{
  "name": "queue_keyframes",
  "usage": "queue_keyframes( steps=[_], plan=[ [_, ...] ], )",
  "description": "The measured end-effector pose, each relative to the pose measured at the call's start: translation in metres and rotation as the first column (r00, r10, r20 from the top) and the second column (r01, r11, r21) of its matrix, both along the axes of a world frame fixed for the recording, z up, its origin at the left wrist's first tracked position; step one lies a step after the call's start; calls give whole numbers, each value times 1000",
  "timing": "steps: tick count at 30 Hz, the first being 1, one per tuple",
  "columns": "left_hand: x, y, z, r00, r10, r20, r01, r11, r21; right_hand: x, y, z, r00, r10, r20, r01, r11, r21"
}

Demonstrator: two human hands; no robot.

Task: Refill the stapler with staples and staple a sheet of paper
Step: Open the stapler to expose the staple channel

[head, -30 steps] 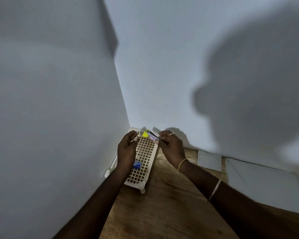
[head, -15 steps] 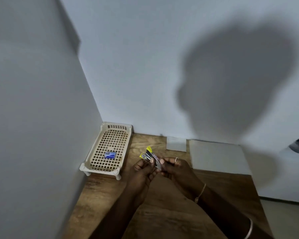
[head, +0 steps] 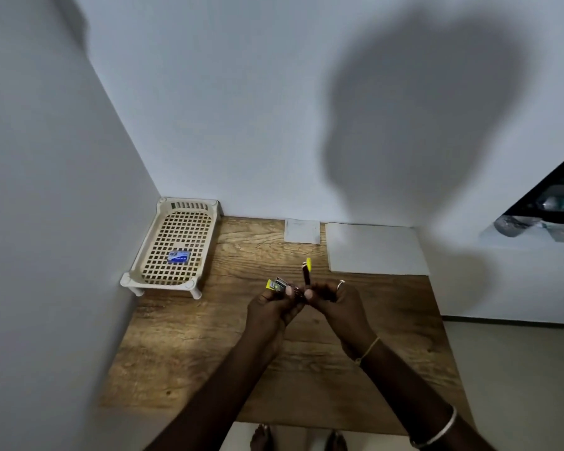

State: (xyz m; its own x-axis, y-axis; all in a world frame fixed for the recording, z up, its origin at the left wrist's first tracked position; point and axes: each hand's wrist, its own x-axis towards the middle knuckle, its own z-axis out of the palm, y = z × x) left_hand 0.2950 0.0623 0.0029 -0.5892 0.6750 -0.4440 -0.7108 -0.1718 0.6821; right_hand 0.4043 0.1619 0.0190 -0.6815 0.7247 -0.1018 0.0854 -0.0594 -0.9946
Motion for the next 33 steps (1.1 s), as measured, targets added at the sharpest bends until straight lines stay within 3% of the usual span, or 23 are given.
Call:
queue_keyframes(
  steps=[4,7,12,20,28,33],
  plan=[
    [-1,-3,-12,998,-12,-64,13,1000,22,14,7,-12,998,-56,-15,56,998,2],
    [-5,-14,-29,971,-86,-225,71,995,-72,27,11,-24,998,-52,26,53,999,-14],
    [-17,-31,-47,810,-236,-536,123,963,-239,43,19,-36,996,12,92,-14,1000,24],
    [-22,-41,-52,690,-347,-635,167,930,-327,54,26,-49,981,47,188,-53,998,28],
    [-19,-39,-45,842,-203,-500,145,978,-152,58,31,-41,995,57,77,-46,990,-133],
    [-21,-34,-45,893,-162,-420,134,986,-97,52,41,-21,939,90,332,-179,952,249]
  ],
)
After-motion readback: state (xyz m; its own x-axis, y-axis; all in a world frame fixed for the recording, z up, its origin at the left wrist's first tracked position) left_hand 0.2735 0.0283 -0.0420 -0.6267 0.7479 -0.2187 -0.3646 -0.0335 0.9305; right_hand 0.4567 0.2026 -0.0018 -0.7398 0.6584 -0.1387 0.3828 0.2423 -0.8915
